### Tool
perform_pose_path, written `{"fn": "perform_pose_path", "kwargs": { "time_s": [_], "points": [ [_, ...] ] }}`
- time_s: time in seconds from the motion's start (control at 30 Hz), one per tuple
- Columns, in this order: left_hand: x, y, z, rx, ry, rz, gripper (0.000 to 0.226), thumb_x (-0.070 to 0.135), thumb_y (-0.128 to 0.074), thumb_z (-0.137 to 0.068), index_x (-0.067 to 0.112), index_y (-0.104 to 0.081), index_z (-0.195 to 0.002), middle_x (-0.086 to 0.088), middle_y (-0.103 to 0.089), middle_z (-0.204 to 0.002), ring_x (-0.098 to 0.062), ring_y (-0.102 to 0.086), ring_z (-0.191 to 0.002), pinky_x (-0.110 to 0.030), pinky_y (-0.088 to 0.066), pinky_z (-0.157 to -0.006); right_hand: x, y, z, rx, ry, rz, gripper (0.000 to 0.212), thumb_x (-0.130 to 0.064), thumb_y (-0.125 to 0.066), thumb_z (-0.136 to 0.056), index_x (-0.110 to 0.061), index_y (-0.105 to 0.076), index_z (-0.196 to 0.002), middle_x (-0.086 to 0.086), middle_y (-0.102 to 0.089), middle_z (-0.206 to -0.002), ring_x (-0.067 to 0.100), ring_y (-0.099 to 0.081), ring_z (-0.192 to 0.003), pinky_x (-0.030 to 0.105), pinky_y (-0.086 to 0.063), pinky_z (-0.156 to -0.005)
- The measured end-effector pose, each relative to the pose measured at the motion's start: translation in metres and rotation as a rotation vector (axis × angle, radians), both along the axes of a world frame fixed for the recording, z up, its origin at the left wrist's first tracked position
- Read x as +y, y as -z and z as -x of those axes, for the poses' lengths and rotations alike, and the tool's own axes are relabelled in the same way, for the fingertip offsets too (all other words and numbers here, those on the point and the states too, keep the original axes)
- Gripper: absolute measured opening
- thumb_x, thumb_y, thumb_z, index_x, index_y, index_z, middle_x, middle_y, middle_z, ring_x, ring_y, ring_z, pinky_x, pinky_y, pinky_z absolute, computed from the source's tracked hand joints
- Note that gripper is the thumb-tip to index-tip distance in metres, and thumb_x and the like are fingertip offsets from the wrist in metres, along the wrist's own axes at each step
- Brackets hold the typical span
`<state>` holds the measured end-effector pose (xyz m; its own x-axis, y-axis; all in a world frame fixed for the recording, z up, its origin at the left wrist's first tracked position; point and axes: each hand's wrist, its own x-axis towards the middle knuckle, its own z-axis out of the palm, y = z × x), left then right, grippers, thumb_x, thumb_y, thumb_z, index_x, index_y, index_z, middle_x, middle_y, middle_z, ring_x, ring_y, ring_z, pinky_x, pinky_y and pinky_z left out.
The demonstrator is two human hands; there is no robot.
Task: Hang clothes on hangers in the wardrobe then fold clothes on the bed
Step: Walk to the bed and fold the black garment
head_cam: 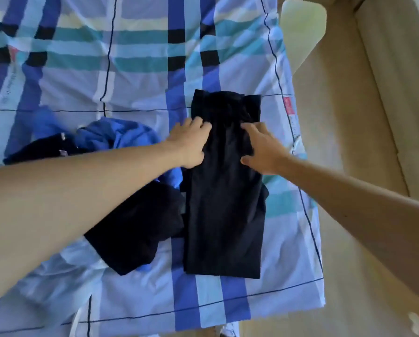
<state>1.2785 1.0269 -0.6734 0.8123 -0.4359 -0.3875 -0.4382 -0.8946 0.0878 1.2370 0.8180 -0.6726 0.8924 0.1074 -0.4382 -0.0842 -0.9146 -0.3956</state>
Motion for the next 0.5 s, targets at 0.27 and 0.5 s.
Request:
{"fn": "perform_pose_path", "kwargs": {
  "time_s": [0.27,0.5],
  "points": [
    [0.011,0.091,0.199,0.25,0.492,-0.038,0.065,0.052,-0.069,-0.077,0.011,-0.049,-0.122,-0.009,-0.046,-0.123,-0.03,-0.044,-0.113,-0.043,-0.042,-0.091,0.014,0.099,0.227,0.047,-0.398,0.04,0.07,-0.067,-0.066,-0.058,-0.023,-0.052,-0.11,-0.001,-0.047,-0.111,0.024,-0.049,-0.099,0.04,-0.041,-0.092],
    [0.003,0.115,0.221,0.197,0.358,-0.188,0.076,0.022,-0.08,-0.064,0.009,-0.04,-0.128,-0.013,-0.037,-0.134,-0.035,-0.038,-0.121,-0.045,-0.042,-0.094,0.014,0.131,0.251,0.01,-0.414,0.23,0.079,-0.029,-0.081,-0.054,-0.016,-0.055,-0.127,0.01,-0.051,-0.127,0.032,-0.052,-0.115,0.061,-0.028,-0.113]
  ]
}}
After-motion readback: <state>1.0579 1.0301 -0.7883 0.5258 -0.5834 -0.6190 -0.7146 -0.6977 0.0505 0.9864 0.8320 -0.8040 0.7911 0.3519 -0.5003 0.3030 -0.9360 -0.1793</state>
